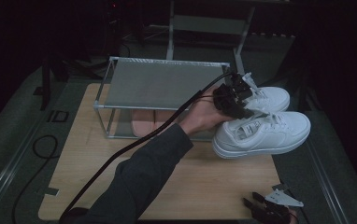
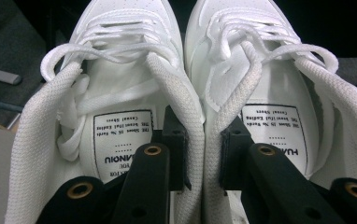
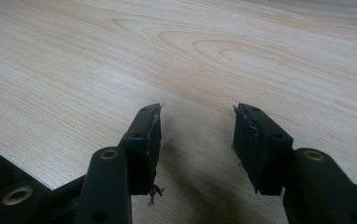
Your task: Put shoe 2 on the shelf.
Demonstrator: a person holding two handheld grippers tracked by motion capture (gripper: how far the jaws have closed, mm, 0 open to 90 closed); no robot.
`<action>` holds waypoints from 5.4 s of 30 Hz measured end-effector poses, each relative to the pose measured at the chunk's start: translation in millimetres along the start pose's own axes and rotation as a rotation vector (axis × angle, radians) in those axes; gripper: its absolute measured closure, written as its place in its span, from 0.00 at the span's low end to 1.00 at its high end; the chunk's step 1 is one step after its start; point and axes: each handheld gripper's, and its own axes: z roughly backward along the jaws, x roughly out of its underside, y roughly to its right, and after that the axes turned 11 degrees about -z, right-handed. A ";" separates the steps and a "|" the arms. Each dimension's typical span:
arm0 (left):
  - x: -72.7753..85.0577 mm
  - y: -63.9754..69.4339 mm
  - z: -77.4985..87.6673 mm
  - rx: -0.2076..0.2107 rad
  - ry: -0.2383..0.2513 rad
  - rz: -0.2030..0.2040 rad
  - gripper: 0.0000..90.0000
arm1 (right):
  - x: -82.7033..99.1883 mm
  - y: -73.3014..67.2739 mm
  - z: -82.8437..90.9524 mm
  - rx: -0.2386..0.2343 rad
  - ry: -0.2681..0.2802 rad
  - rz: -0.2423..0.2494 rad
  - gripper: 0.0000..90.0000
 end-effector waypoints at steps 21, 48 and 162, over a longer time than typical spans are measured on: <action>0.7 -34.5 9.5 -0.075 -0.004 0.080 0.86 | -0.2 -0.6 -0.7 0.000 0.001 -0.001 0.55; 15.5 -70.0 18.1 -0.168 -0.073 0.185 0.86 | -0.9 -1.3 -2.0 0.011 0.006 -0.007 0.56; 79.7 -116.4 34.6 -0.522 -0.197 0.592 0.85 | -1.6 -1.6 -2.7 0.014 0.008 -0.015 0.57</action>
